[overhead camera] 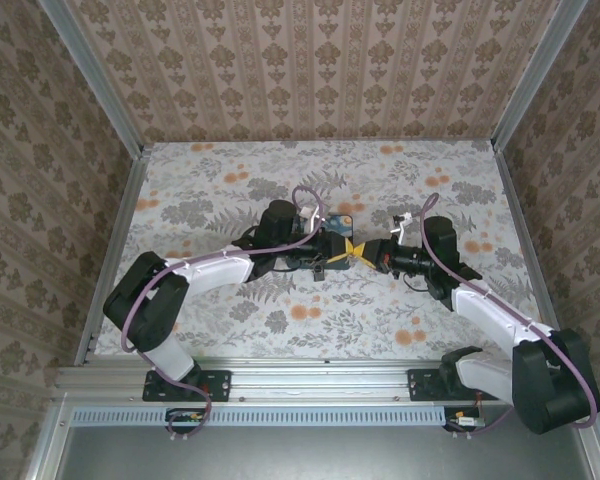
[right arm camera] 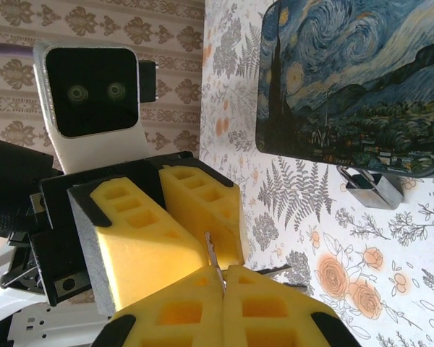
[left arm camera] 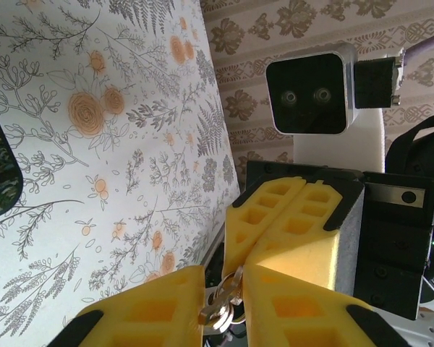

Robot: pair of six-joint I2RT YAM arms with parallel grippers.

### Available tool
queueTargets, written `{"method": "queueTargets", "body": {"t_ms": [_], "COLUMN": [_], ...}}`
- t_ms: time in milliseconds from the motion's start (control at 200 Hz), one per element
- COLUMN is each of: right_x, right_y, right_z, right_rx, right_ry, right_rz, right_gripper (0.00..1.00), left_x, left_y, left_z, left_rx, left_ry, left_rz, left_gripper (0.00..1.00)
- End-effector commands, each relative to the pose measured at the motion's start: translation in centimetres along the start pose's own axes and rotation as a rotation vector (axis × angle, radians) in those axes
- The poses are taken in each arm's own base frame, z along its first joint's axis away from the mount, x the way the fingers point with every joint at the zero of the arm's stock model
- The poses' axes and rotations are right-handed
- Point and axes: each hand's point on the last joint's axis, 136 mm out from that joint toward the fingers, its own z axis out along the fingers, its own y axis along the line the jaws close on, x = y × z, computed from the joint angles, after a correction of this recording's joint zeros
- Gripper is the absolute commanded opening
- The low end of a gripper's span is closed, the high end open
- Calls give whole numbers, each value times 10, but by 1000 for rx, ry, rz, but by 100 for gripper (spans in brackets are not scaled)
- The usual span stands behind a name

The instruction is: Unlock a padlock with a key

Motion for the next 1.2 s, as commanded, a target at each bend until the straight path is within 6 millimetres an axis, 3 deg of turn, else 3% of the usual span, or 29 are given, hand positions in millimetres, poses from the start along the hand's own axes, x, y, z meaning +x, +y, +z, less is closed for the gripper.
{"method": "queueTargets", "body": {"t_ms": [0, 425, 485, 575, 670, 910, 1195], "right_x": [-6, -3, -2, -1, -12, -27, -15], "right_y": [3, 7, 5, -8, -19, 7, 26], "right_z": [2, 3, 2, -6, -20, -23, -8], "right_rx": [-4, -11, -1, 67, 85, 9, -43], "right_ry": [-18, 5, 5, -10, -66, -101, -22], "right_rz": [-6, -11, -14, -4, 23, -47, -104], "right_gripper": [0, 0, 10, 36, 45, 39, 39], "left_x": [-3, -2, -4, -4, -4, 2, 0], "left_y": [-15, -21, -23, -23, -24, -35, -43], "left_z": [-10, -8, -10, -13, -17, -16, -13], "left_rx": [43, 76, 84, 86, 89, 125, 188], "left_ry": [-14, -6, -12, -17, -19, 17, 17], "left_rz": [30, 58, 67, 74, 80, 107, 101], "left_gripper": [19, 3, 0, 0, 0, 0, 0]}}
